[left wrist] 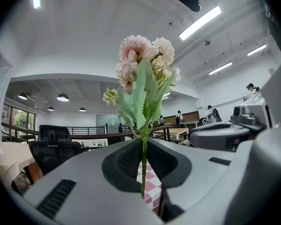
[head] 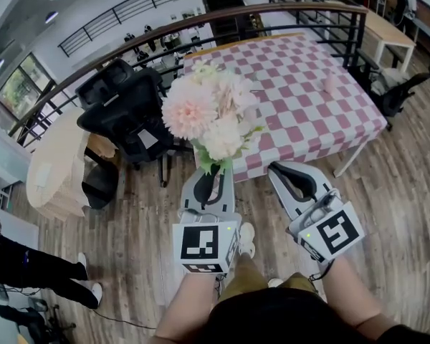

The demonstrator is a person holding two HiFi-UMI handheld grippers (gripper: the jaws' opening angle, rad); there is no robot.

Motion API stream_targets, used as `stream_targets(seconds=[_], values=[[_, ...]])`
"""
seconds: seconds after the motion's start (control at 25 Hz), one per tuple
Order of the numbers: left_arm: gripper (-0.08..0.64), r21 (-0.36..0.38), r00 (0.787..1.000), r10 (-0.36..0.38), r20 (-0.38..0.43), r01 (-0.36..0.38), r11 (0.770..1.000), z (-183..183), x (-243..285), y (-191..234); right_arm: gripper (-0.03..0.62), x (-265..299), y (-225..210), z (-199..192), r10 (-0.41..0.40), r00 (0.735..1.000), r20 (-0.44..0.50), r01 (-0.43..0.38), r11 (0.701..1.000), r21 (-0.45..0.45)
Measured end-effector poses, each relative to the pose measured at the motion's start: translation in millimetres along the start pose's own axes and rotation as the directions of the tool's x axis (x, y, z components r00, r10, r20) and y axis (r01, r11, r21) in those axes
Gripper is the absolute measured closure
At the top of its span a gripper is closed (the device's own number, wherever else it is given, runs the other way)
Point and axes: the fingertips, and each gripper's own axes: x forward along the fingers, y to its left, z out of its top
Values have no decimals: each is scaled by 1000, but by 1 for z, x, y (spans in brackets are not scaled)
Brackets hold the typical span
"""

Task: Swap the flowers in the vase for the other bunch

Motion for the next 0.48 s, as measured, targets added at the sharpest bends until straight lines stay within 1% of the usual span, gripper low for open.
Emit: stream_targets(seconds=[0.08, 0.16, 0.28, 0.36, 0.48], values=[[525, -1, 1000, 6, -3, -6, 1000, -4, 12, -7, 554, -2, -12, -7, 9, 1000, -2, -9, 1000, 3], [525, -4, 1000, 10, -6, -10, 1000, -4, 26, -5, 554, 4, -24, -10, 14, 1000, -8, -14, 1000, 5], [525, -14, 1000, 12, -9, -12, 1000, -10, 54, 21, 554, 38, -39, -18, 15, 1000, -23, -15, 1000, 6], [525, -15, 1000, 11, -11, -11, 1000, -16, 62, 40, 554, 58, -38, -23, 14, 999, -29, -14, 1000, 6], [525, -4, 999, 13, -29, -13, 1000, -24, 72, 53, 555, 72, -40, -27, 10, 999, -35, -10, 1000, 8]])
